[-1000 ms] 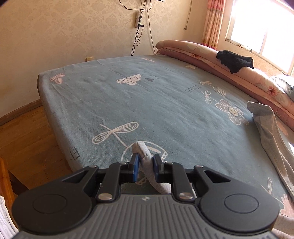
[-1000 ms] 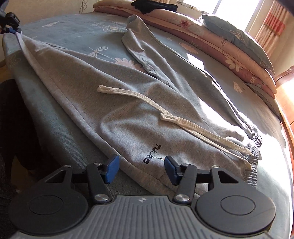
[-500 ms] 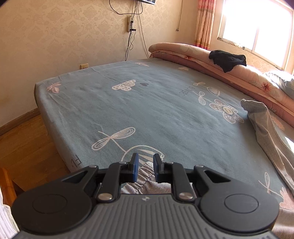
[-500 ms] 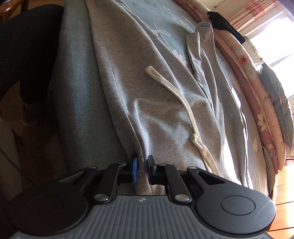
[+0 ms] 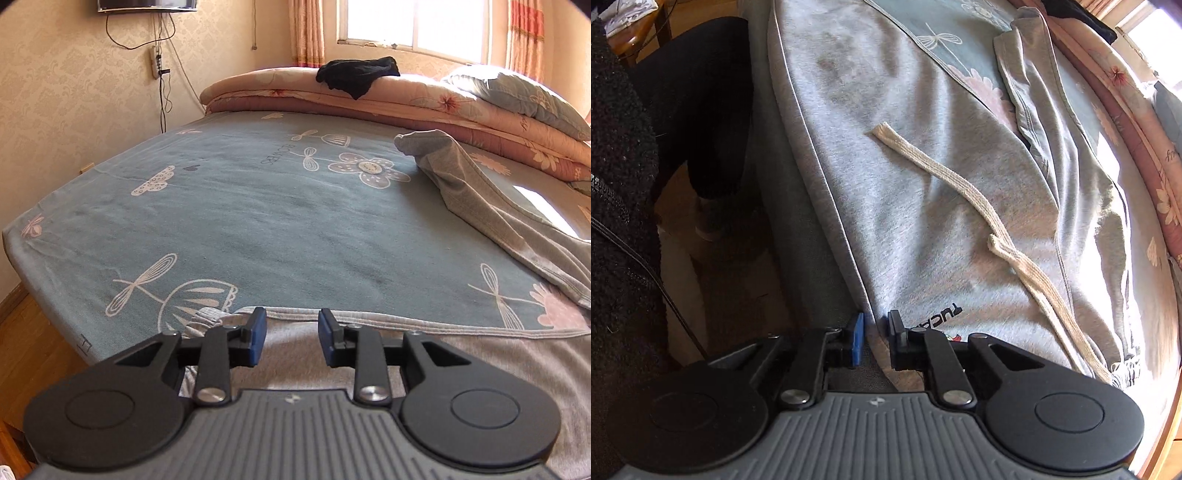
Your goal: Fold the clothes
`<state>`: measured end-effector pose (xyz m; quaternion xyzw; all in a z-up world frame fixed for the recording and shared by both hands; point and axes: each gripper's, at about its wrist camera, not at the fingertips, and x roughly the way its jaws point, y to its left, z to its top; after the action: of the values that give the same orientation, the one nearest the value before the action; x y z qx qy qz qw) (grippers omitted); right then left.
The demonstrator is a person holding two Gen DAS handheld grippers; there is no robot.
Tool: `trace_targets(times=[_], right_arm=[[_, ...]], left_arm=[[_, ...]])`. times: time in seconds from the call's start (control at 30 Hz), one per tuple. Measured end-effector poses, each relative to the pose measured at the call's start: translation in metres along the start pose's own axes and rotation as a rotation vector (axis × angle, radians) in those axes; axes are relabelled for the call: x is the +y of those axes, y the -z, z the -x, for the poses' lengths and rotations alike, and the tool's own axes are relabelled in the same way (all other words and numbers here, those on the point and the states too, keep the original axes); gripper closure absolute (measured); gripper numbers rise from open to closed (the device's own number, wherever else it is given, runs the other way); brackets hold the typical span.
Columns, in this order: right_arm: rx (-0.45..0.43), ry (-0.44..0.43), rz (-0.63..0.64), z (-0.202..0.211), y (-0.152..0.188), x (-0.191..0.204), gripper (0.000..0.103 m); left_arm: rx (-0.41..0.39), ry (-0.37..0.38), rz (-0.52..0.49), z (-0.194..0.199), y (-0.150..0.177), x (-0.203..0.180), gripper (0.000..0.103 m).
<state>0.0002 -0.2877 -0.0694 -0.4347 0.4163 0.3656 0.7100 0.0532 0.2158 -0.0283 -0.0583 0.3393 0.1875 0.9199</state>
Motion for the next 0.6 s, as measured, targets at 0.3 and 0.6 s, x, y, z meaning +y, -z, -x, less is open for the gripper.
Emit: trace_targets(times=[0.3, 0.6], right_arm=[[-0.214, 0.125, -0.239, 0.042, -0.009, -0.030, 0.050], [-0.341, 0.175, -0.657, 0.011, 0.004, -0.077, 0.045]], left_arm=[[0.086, 0.478, -0.091, -0.017, -0.028, -0.112, 0.056], [0.303, 0.875, -0.109, -0.061, -0.038, -0.274, 0.049]])
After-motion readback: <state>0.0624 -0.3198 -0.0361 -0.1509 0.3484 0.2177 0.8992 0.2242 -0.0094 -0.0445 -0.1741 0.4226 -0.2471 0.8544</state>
